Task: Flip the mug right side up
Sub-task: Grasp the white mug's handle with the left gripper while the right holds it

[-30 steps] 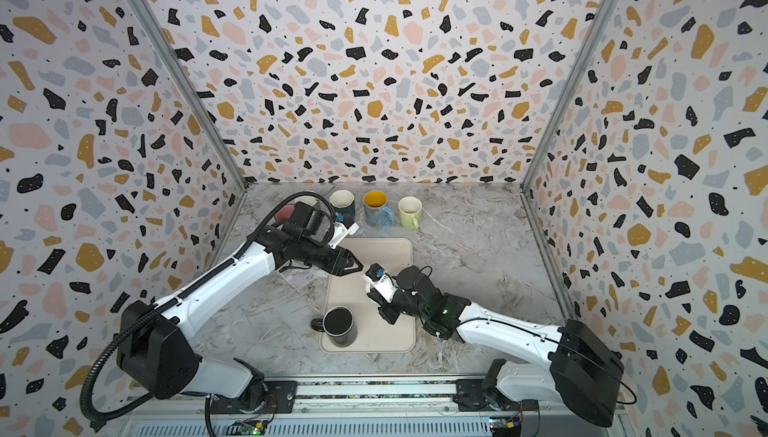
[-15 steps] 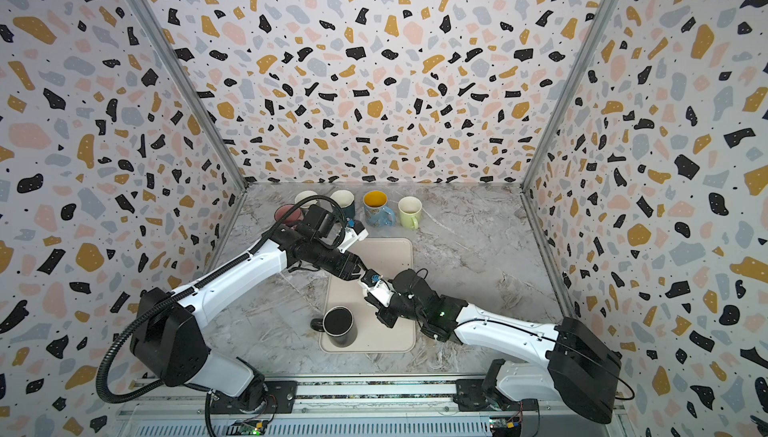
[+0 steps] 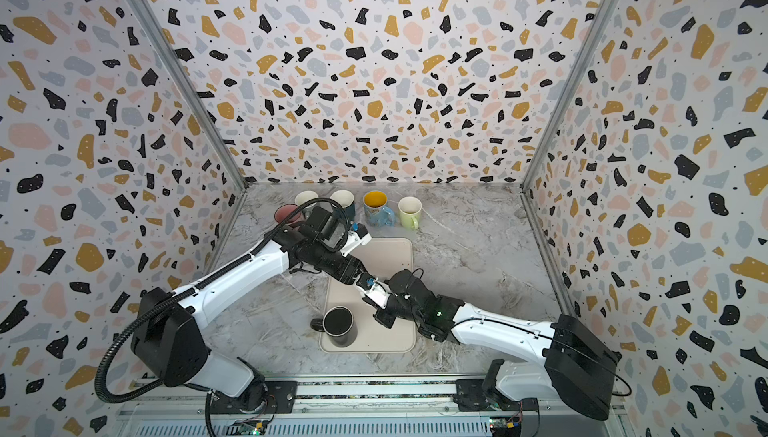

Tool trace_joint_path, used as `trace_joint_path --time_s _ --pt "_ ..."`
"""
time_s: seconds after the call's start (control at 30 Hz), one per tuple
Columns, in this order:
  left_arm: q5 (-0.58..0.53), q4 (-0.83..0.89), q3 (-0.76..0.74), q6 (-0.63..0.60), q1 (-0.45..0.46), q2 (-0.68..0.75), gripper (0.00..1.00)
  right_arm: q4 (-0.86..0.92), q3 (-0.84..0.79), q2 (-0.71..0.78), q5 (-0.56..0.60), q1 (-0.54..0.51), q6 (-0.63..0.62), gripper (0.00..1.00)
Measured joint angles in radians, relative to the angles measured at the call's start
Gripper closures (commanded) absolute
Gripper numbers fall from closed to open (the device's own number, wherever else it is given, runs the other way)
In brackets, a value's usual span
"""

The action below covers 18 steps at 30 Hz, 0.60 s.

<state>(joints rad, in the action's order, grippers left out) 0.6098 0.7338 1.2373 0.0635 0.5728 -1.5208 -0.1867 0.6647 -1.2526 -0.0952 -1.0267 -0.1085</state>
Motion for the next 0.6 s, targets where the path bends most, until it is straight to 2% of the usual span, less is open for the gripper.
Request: trace_joint_path --time_s 0.6 --pt "0.002 0.025 -0.007 0.0 0.018 0.0 0.57 0.0 0.0 0.0 0.064 -0.042 -0.059 1.0"
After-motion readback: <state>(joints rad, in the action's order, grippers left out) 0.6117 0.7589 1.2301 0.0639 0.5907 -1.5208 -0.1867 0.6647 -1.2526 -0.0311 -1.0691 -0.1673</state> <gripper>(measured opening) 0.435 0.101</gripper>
